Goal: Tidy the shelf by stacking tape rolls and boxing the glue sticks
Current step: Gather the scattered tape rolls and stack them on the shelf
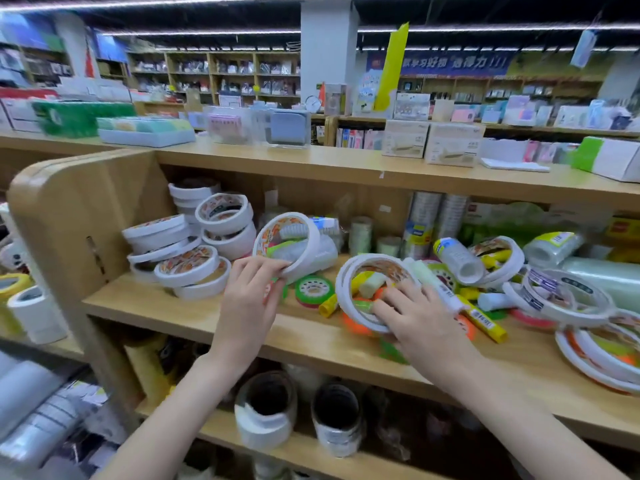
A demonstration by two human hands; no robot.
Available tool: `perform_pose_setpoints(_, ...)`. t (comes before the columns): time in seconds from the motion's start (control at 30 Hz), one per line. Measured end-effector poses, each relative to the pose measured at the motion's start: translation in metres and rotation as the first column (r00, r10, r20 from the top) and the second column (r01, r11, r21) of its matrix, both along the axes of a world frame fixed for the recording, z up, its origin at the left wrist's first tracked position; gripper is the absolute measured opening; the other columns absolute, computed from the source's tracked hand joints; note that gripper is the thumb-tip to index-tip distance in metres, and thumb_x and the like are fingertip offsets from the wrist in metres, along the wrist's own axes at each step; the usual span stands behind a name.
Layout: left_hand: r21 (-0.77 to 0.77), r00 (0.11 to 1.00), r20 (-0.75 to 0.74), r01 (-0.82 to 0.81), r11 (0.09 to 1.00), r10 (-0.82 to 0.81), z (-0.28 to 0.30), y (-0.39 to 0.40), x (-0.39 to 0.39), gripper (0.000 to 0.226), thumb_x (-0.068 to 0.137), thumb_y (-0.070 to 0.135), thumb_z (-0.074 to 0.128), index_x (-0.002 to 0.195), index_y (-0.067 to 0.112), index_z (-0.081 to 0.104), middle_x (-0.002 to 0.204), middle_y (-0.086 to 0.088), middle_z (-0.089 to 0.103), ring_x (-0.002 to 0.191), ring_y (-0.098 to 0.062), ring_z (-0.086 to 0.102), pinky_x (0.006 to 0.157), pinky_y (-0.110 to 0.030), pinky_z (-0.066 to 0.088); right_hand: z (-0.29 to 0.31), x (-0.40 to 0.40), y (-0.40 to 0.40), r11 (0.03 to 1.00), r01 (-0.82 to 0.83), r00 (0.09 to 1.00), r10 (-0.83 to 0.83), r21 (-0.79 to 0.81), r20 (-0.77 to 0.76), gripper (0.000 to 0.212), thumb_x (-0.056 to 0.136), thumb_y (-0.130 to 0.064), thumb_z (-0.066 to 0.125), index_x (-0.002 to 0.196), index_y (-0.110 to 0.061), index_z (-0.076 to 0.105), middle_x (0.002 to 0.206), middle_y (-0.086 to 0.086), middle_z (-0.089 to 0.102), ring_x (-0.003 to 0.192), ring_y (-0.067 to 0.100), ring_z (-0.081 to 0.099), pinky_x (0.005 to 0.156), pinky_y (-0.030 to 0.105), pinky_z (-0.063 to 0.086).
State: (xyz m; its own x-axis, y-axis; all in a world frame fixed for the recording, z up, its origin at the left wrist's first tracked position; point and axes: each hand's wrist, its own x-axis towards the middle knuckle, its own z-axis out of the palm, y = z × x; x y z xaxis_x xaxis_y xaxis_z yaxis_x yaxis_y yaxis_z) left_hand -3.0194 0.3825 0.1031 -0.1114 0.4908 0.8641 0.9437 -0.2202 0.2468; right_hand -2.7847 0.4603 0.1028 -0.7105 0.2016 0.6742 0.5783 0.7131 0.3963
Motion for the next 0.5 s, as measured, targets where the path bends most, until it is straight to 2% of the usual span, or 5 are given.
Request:
perform_pose_setpoints(0.1, -0.019, 0.999, -0.027, 0.021, 1.000, -0.021, -0.001, -0.003, -0.016, 0.019, 0.087, 0.015, 0.055, 0.102, 0.006, 0.061, 0.094, -0.005, 0.060, 0.092, -0.021, 0.048, 0.086, -0.019, 0.034, -0.016, -0.011, 0.004, 1.000, -0.016, 1.000, 0.016, 0.017, -0.002, 0.011, 0.073, -0.011, 0.044, 0.083, -0.016, 0.040, 0.077, 0.006, 0.057, 0.081, 0.025, 0.040, 0.065, 0.034, 0.026)
perform_pose_setpoints(0.3, 0.017, 0.999, -0.031, -0.025, 1.000, 0.025, 0.010, -0.010, -0.043, 0.021, 0.089, 0.015, 0.051, 0.104, 0.003, 0.060, 0.096, -0.009, 0.059, 0.095, -0.021, 0.046, 0.088, -0.021, 0.034, 0.016, -0.052, 0.010, 0.988, -0.141, 0.987, 0.135, -0.066, -0.086, 0.016, 0.068, -0.012, 0.037, 0.084, -0.016, 0.039, 0.080, 0.007, 0.055, 0.084, 0.024, 0.039, 0.065, 0.032, 0.026)
perform_pose_setpoints(0.37, 0.032, 0.996, -0.036, -0.076, 0.997, 0.077, 0.015, -0.016, -0.059, 0.021, 0.088, 0.011, 0.055, 0.106, 0.002, 0.061, 0.097, -0.010, 0.060, 0.096, -0.022, 0.046, 0.088, -0.023, 0.034, 0.027, -0.081, 0.019, 0.981, -0.182, 0.982, 0.178, -0.062, -0.066, 0.020, 0.065, -0.010, 0.046, 0.082, -0.016, 0.036, 0.078, 0.008, 0.055, 0.083, 0.024, 0.038, 0.063, 0.032, 0.028)
perform_pose_setpoints(0.43, 0.055, 0.990, -0.043, -0.130, 0.990, 0.132, 0.020, -0.025, -0.081, 0.021, 0.087, 0.006, 0.059, 0.107, 0.002, 0.061, 0.096, -0.012, 0.060, 0.095, -0.023, 0.045, 0.086, -0.027, 0.036, 0.031, -0.114, 0.030, 0.958, -0.254, 0.966, 0.243, -0.130, -0.093, 0.038, 0.057, -0.004, 0.060, 0.082, -0.017, 0.034, 0.077, 0.009, 0.055, 0.085, 0.023, 0.037, 0.063, 0.032, 0.030)
perform_pose_setpoints(0.5, 0.080, 0.982, -0.058, -0.173, 0.982, 0.178, 0.029, -0.032, -0.106, 0.021, 0.087, 0.004, 0.058, 0.107, 0.000, 0.061, 0.094, -0.014, 0.060, 0.094, -0.024, 0.044, 0.086, -0.026, 0.035, 0.034, -0.146, 0.033, 0.918, -0.331, 0.942, 0.309, -0.219, -0.132, 0.040, 0.055, -0.001, 0.063, 0.084, -0.016, 0.039, 0.080, 0.011, 0.056, 0.086, 0.023, 0.038, 0.065, 0.039, 0.043)
